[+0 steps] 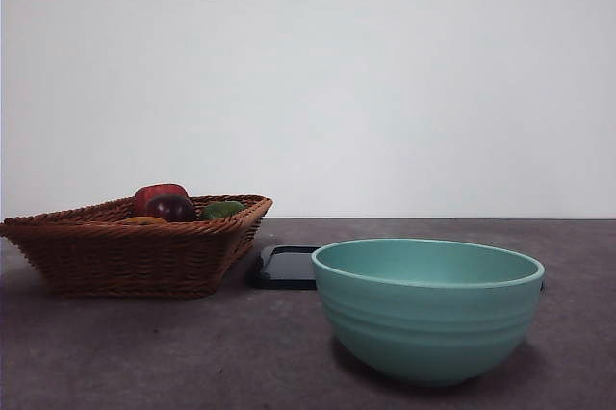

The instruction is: Pick up the wifruite, put it on the bowl, pick up the plate, put it on desk

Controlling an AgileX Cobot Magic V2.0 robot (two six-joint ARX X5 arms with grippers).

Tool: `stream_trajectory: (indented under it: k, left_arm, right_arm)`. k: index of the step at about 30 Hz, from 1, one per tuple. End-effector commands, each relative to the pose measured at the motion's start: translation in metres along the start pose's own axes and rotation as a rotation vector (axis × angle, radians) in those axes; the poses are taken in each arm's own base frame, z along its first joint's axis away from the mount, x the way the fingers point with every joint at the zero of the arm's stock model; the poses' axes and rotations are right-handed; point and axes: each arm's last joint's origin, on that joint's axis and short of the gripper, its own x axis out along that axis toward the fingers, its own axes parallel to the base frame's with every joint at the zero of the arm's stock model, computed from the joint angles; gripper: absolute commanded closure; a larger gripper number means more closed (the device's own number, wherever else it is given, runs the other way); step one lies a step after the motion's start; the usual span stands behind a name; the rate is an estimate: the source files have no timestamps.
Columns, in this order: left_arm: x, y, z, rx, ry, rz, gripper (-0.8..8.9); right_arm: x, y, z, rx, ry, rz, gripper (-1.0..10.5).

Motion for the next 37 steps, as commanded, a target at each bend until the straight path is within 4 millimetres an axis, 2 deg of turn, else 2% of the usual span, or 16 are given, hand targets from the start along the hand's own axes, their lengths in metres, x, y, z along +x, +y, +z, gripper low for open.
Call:
stream_trajectory:
  k: [1, 12, 20, 27, 33, 37]
  left_arm:
    - [0.010, 0.006, 0.006, -0.036, 0.041, 0.058, 1.71]
    - [0.072, 0.044, 0.024, -0.173, 0.335, 0.253, 1.94]
    - [0.119, 0.055, 0.049, -0.102, 0.502, 0.417, 1.95]
    - [0.166, 0.060, 0.066, -0.022, 0.570, 0.478, 1.95]
    - [0.203, 0.071, 0.066, 0.035, 0.622, 0.538, 1.97]
    - [0.228, 0.083, 0.058, 0.035, 0.636, 0.539, 1.97]
  right_arm:
    - [-0.003, 0.002, 0.004, -0.012, -0.019, 0.008, 4.0]
    - [-0.003, 0.002, 0.004, -0.012, -0.018, 0.008, 4.0]
    - [-0.003, 0.002, 0.003, -0.009, -0.013, 0.008, 4.0]
    - [-0.003, 0.002, 0.002, -0.004, -0.002, 0.007, 4.0]
    - [-0.003, 0.002, 0.001, 0.002, 0.010, 0.006, 4.0]
    - [-0.003, 0.002, 0.001, 0.003, 0.012, 0.006, 4.0]
